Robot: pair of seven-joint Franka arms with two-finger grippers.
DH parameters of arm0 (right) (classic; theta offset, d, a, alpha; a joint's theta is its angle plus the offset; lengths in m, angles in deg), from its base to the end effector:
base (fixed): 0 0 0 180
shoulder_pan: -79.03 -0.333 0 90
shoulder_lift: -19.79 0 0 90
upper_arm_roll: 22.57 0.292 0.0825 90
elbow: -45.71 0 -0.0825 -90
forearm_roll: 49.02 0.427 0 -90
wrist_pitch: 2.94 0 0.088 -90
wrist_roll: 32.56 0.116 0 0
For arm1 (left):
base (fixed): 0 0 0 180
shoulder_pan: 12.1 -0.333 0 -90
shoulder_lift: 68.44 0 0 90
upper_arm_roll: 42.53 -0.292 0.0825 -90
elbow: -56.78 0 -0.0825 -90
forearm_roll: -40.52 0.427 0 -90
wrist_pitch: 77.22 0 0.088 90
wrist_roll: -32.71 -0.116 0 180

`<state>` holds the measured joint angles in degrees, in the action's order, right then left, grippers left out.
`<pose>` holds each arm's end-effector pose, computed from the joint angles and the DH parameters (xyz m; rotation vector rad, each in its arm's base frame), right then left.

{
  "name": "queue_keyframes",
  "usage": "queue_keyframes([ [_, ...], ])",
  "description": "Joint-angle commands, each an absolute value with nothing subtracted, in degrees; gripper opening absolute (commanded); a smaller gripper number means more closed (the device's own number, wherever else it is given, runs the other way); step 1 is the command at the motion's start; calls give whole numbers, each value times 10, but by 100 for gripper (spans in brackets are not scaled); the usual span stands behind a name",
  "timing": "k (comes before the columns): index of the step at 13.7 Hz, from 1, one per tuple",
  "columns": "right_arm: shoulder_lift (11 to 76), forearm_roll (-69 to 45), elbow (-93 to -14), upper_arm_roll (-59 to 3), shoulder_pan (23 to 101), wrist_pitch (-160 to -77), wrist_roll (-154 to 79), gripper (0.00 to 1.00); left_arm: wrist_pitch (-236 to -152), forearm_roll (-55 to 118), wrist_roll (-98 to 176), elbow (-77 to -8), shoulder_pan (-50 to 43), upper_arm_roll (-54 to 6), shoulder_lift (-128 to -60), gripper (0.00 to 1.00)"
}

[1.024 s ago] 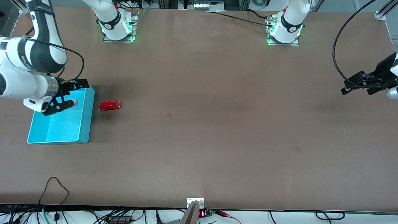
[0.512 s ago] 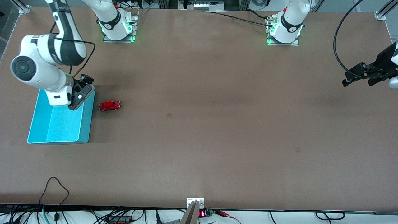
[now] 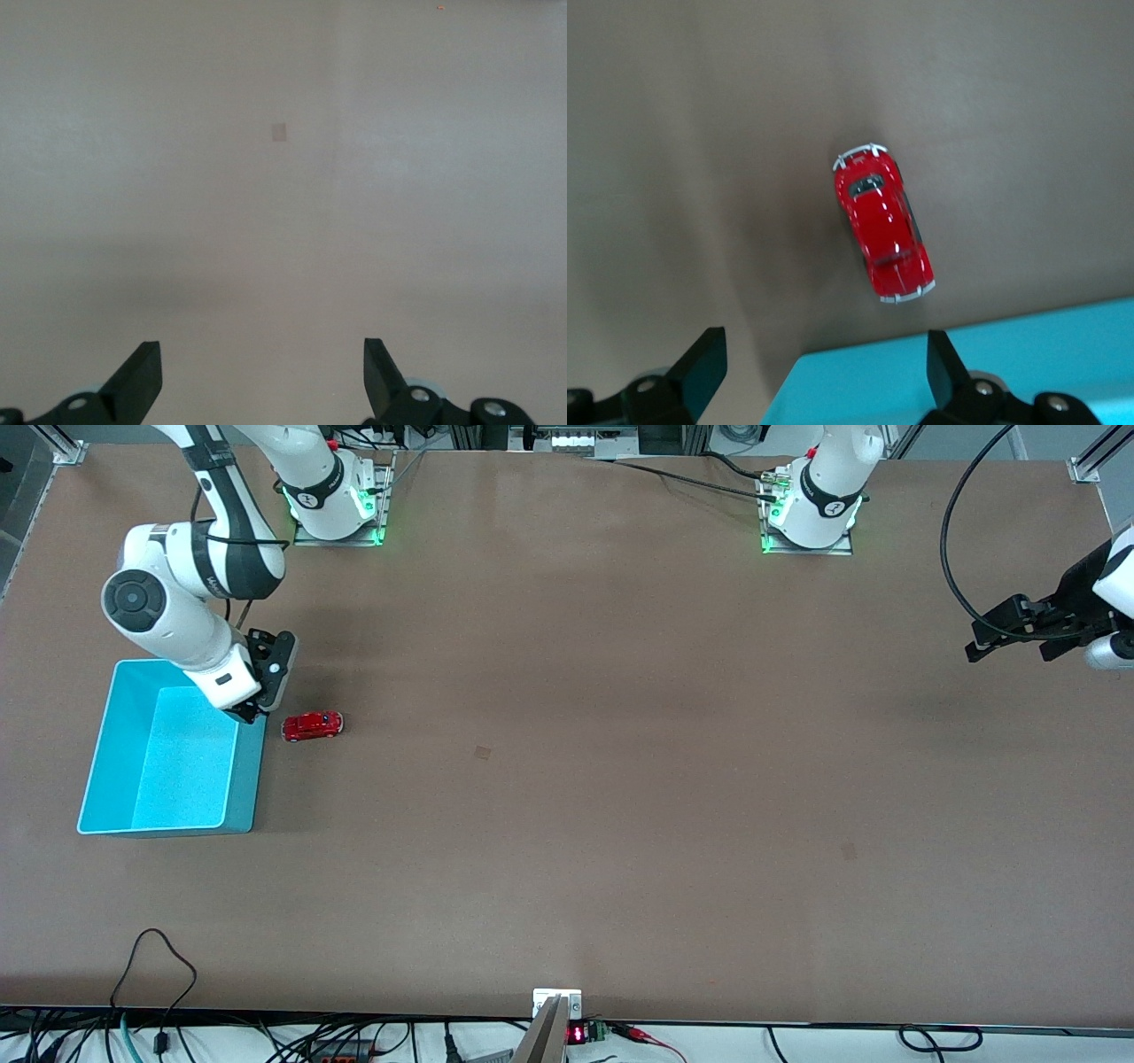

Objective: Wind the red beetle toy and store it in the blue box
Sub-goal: 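Move the right gripper from the box over the red car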

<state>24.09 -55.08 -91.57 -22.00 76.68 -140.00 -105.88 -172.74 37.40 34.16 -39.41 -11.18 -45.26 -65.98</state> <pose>0.5122 0.0247 0.2122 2.3807 2.0276 -0.1622 0.5928 0.0134 0.5698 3.0835 0.0945 0.0484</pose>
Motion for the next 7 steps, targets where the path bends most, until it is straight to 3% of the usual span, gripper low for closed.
queue_keyframes([
  [1, 238, -558, -962, -200, 775, -1474, -1095, 100, -1716, 376, 334, -382, -108, -452, -662, 100],
  [7, 295, -561, -961, -188, 775, -1573, -1167, 100, -1707, 386, 342, -390, -111, -448, -661, 100],
])
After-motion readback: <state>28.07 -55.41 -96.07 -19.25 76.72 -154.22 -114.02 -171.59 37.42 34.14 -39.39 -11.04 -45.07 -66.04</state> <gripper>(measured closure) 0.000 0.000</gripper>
